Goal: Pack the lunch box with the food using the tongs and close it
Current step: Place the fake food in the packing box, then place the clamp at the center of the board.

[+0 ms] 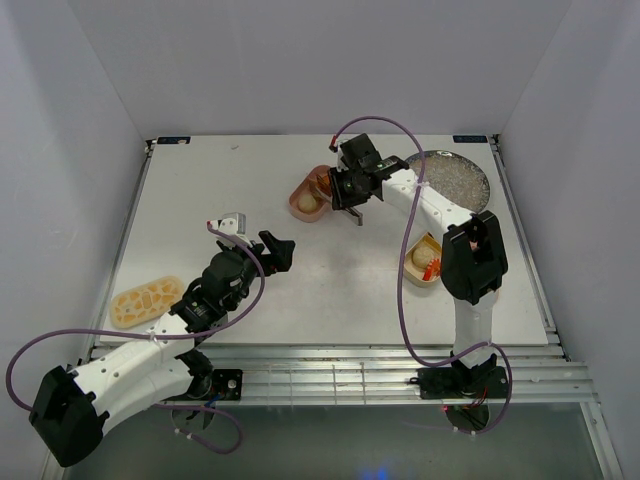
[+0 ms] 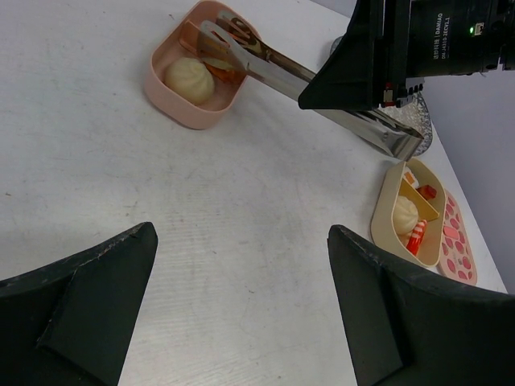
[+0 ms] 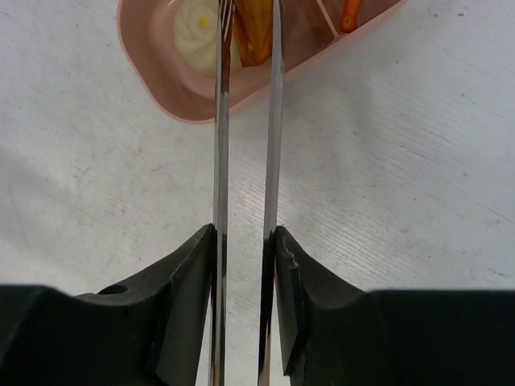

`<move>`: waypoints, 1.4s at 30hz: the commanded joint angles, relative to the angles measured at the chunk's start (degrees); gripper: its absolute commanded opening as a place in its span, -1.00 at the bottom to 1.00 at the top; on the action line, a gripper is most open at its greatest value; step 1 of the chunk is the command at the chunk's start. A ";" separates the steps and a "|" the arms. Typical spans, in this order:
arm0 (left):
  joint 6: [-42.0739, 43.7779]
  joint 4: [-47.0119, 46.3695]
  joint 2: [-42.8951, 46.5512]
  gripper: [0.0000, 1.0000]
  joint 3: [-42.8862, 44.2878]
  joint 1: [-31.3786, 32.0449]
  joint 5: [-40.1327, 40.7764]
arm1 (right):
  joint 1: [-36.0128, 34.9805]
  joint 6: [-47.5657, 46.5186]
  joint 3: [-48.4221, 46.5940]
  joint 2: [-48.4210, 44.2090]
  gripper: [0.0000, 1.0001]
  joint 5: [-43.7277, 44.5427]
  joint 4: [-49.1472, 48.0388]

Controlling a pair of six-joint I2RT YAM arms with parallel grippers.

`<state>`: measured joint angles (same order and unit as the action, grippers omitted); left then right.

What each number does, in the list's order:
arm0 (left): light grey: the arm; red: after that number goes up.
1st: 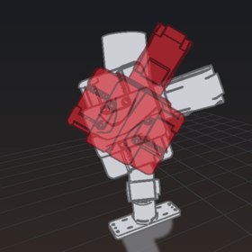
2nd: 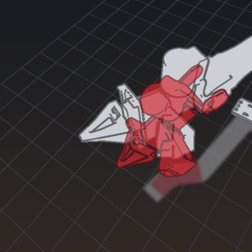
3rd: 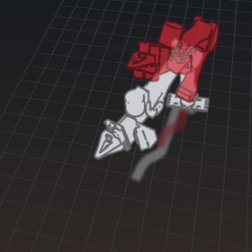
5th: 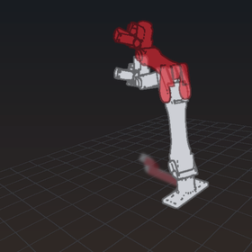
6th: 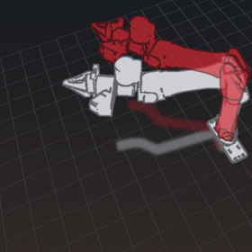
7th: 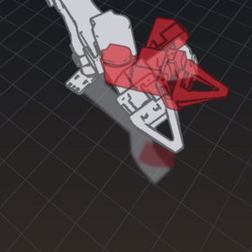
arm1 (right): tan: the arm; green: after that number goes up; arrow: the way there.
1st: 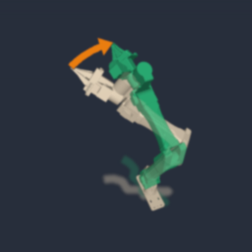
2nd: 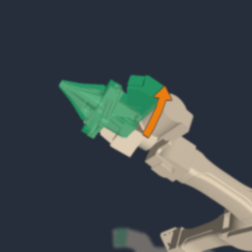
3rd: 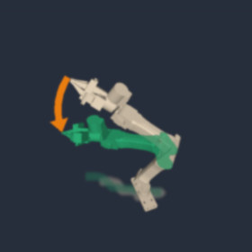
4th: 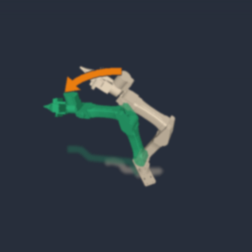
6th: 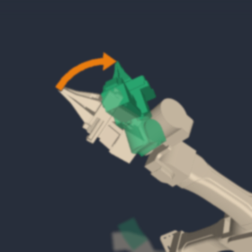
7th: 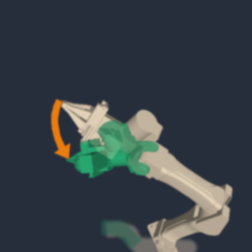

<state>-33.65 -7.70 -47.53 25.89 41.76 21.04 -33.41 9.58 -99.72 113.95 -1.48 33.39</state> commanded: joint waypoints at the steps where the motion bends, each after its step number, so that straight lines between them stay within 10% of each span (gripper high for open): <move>1: 0.51 0.32 0.07 0.96 -0.14 0.17 0.67 | -0.08 -1.50 -1.27 -3.47 -0.22 -0.54 -0.60; 30: 0.60 0.41 -0.99 0.96 0.21 0.17 0.58 | 0.62 -2.29 -8.73 -6.28 -0.10 3.41 2.56; 42: -3.17 4.80 2.08 0.96 4.07 0.17 -3.01 | -3.94 9.91 2.77 -14.80 -0.18 7.09 -6.92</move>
<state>-34.59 -6.04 -47.75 26.33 41.76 19.88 -34.33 13.54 -99.33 101.38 2.24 33.08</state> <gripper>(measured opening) 0.979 0.416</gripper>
